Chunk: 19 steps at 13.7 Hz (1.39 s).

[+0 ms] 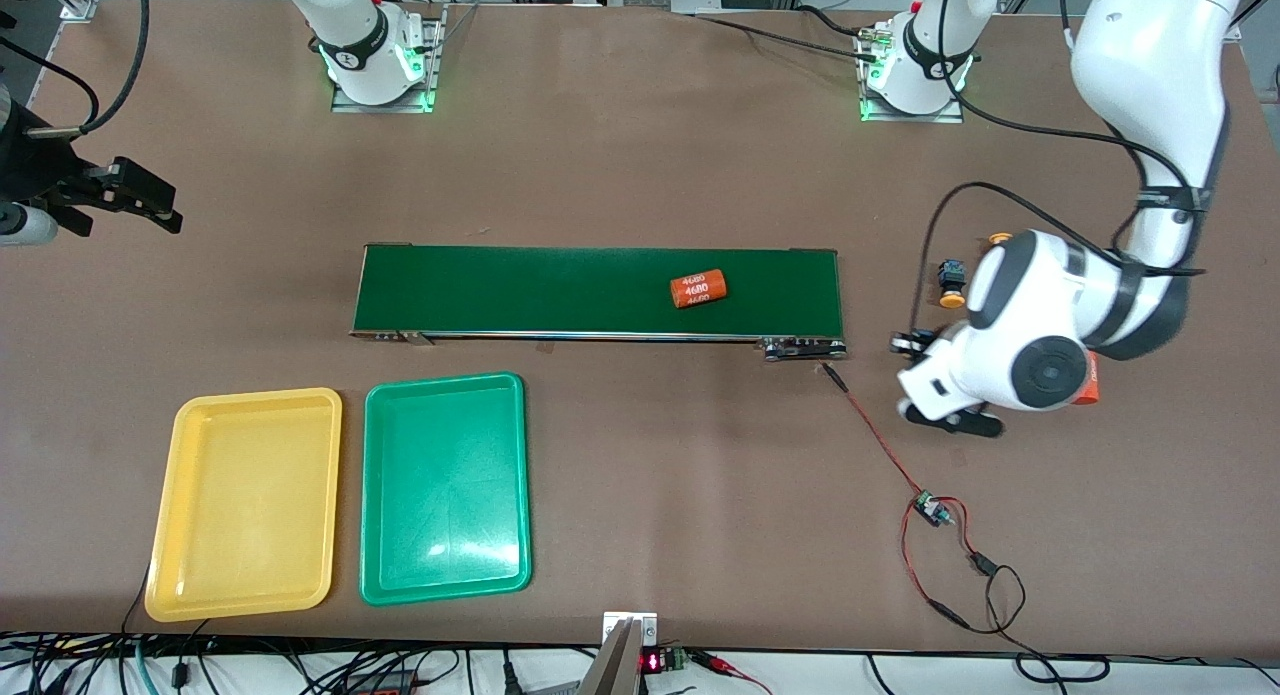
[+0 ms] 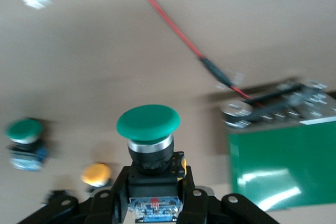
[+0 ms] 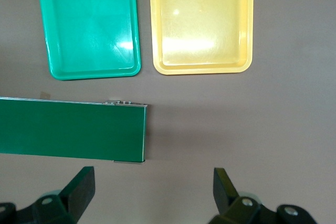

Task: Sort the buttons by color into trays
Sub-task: 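Carry the green button onto the belt and release it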

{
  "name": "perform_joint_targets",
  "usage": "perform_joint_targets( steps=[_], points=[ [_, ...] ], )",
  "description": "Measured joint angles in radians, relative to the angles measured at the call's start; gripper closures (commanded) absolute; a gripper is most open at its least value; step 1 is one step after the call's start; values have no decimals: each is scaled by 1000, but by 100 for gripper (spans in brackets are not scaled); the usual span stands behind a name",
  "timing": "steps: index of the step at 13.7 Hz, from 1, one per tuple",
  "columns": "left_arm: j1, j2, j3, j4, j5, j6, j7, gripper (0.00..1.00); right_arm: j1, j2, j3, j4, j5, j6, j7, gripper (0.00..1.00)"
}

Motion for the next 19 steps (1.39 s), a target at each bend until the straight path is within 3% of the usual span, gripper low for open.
perform_joint_targets(
  steps=[5,7,8,10,15,19],
  points=[
    [-4,-25,-176,-139,-39,55,-236,76,-1,0,-1,0,0,0,0,0],
    [-5,-45,-198,-232,-39,151,-277,75,-2,0,-2,0,0,0,0,0],
    [-4,-52,-198,-275,-39,196,-284,69,-2,0,-2,0,0,0,0,0],
    [-3,-59,-198,-332,-39,257,-292,0,-3,0,-3,0,0,0,0,0],
    [4,-106,-198,-336,-40,261,-295,0,-3,1,-4,0,0,0,0,0],
    [75,-164,-189,-192,-39,99,-294,0,-4,2,-5,-1,0,0,0,0]
  ],
)
